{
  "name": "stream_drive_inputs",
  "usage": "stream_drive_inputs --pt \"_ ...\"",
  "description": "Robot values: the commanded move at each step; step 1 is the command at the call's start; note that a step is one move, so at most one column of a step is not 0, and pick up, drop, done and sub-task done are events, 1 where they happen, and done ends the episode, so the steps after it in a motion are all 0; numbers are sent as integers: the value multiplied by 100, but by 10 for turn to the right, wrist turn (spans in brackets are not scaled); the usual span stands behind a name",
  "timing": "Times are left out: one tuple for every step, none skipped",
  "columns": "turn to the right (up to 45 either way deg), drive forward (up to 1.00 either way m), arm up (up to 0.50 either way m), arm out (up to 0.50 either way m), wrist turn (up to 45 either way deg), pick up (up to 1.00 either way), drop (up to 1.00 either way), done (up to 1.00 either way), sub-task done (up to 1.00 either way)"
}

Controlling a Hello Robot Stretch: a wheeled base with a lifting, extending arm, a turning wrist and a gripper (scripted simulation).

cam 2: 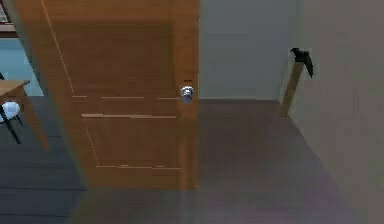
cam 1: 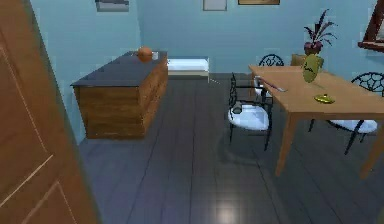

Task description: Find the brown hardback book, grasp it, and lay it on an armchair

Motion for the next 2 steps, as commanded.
stream_drive_inputs --pt "-450 0 0 0 0 0 0 0 0" --pt "-450 0 0 0 0 0 0 0 0"
